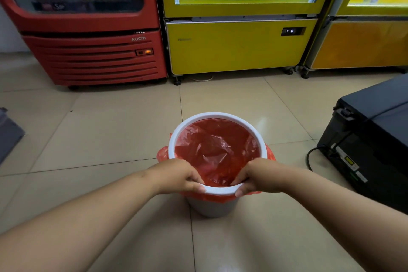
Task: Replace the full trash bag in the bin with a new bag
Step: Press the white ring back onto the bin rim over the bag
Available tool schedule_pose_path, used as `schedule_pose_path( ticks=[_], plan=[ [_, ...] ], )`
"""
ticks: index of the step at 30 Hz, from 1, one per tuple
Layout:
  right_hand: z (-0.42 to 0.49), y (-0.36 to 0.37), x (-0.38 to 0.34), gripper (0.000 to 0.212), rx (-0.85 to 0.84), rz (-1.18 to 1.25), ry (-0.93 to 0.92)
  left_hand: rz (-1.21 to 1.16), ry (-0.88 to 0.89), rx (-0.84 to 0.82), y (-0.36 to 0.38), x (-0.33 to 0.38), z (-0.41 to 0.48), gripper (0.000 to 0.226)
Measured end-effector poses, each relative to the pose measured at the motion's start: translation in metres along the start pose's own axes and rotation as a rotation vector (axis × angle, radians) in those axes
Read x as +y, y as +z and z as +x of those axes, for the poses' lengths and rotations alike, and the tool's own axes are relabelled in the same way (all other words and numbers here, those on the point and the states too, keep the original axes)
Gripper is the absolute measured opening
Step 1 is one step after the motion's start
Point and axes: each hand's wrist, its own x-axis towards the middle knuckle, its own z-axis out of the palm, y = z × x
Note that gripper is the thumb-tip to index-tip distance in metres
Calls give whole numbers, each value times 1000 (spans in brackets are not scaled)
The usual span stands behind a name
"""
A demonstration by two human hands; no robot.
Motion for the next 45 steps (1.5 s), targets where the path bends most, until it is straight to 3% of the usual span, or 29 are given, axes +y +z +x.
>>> schedule_pose_path(
  ticks=[3, 11, 16, 18, 21, 23, 25, 27, 30, 33, 37, 41, 45],
  plan=[
    [2, 2, 1, 29, 3, 55, 34, 52, 12, -3, 2, -2, 3, 24],
    [11, 4, 3, 26, 4, 68, 47, -71, 5, 69, 15, -12, 7, 18],
    [11, -8, 3, 41, -58, 66, 54, -74, -2, 25, 9, -12, 9, 27],
    [17, -26, 6, 35, 86, 199, 67, -159, -51, 81, -3, -11, 14, 28],
    [41, -53, 20, 24, 556, 313, 190, -255, -129, 462, -29, -11, 34, 21],
    [61, -66, 30, 35, 669, 312, 310, -233, -253, 681, -46, -15, 52, 25],
    [79, -72, 39, 44, 584, 307, 423, -173, -401, 721, -57, -23, 69, 31],
    [95, -76, 44, 46, 483, 269, 494, -202, -505, 635, -63, -33, 83, 34],
    [109, -79, 44, 39, 385, 203, 500, -257, -520, 523, -62, -42, 96, 33],
    [112, -80, 42, 41, 354, 205, 522, -301, -563, 569, -61, -47, 98, 47],
    [115, -80, 47, 59, 382, 372, 592, -292, -637, 570, -61, -51, 97, 55],
    [113, -78, 48, 60, 288, 534, 578, -374, -635, 472, -57, -52, 99, 54],
    [114, -74, 48, 60, 301, 623, 542, -523, -606, 473, -56, -52, 101, 46]
  ],
)
